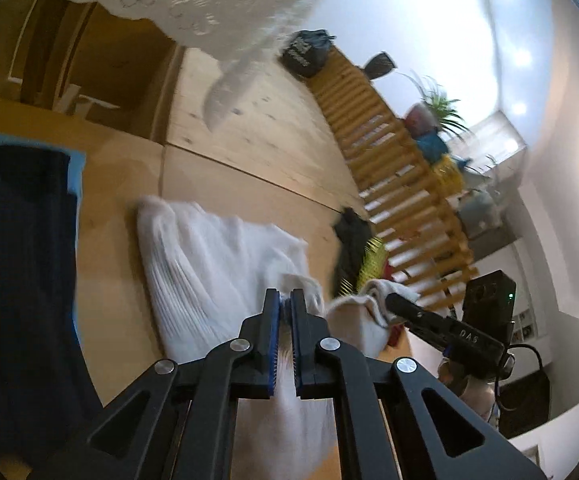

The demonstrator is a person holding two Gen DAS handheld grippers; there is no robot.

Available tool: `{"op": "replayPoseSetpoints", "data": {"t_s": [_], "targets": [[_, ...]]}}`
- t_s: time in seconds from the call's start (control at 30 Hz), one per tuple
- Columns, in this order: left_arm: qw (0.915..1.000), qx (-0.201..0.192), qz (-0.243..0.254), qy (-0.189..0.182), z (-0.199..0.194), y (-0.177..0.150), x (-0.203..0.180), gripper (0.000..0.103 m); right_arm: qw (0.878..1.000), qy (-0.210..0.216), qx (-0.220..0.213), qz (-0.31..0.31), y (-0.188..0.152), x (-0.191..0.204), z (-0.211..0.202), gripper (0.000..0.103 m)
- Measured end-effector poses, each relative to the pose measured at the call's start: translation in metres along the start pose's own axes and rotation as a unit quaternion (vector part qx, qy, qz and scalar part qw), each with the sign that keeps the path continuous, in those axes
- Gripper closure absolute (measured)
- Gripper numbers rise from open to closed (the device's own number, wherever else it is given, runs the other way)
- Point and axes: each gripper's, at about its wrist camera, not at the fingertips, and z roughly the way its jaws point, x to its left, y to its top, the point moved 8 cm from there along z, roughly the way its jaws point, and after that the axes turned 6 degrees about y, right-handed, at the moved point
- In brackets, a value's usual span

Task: Fold clothes
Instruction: 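Lay the folded hem onto the cardigan body and open both tools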

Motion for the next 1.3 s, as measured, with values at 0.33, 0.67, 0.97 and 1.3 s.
{"op": "replayPoseSetpoints", "data": {"t_s": [0.33,0.67,0.97,1.3], "targets": [[0.9987,0.036,-0.018,0.032,0.069,0.031,0.045,0.103,0.996,-0.040,0.064,0.039,0.035,-0.062,0.100,0.085],[0.9938,0.084,0.032,0.066,0.054,-0.048,0.000,0.085,0.992,-0.002,0.127,-0.025,0.034,-0.018,0.051,0.049],[0.9896,0.111,0.016,0.089,0.065,-0.076,0.000,0.074,0.986,-0.035,0.147,-0.070,-0.001,-0.066,0.043,0.043],[0.9813,0.126,0.018,0.144,0.089,-0.070,0.014,0.065,0.981,-0.024,0.155,-0.111,0.002,-0.056,0.070,0.043]]}}
